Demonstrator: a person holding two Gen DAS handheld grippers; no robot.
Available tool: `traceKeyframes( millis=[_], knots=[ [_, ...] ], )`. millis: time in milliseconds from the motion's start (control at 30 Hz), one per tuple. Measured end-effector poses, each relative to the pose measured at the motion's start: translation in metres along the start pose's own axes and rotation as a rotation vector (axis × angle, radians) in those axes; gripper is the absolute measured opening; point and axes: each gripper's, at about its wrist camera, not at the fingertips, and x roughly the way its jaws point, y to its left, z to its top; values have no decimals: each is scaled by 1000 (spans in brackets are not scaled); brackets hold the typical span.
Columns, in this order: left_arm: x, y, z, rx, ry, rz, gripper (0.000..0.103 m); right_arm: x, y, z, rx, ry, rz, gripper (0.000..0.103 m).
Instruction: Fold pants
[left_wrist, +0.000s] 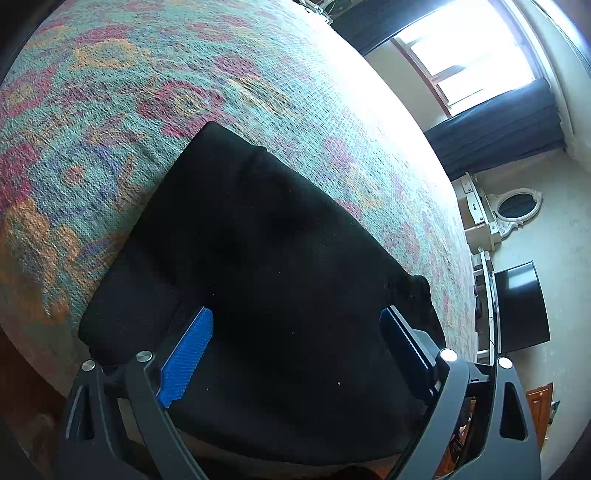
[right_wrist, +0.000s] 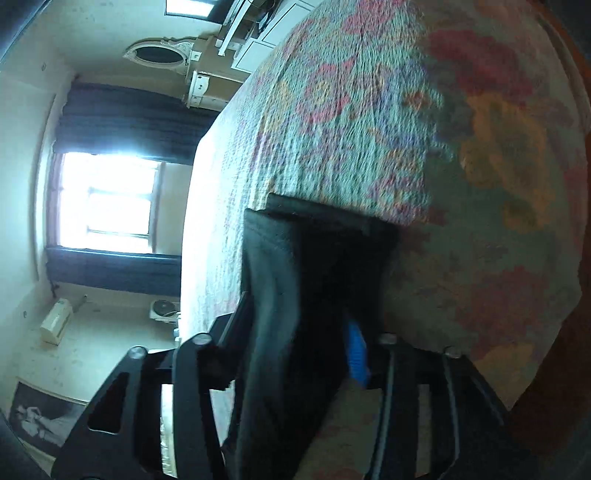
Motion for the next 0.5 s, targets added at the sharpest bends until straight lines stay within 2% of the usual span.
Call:
traceKeyframes(
  millis=[33,67,100,267,367,467,500],
  knots=[
    [0,-1,0,2,0,1,90,5,1,-3,-18,25,-1,47],
    [0,-2,-1,4,0,2,90,8,5,-4,-35,38,-10,31],
    [0,-2,-1,6,0,3,90,10,7,-5,-44,59,-15,6],
    [-1,-4,-1,0,3,-6,90,-11,20,8,-25,-14,-34,5],
    [0,-1,1,-8,4,-8,90,-6,18,12,-60,-5,-68,5],
    [1,0,1,5,6,-4,90,6,9,-5,-19,54,-8,16],
    [1,0,1,10,7,-2,90,11,7,-10,2,80,20,29]
  ],
)
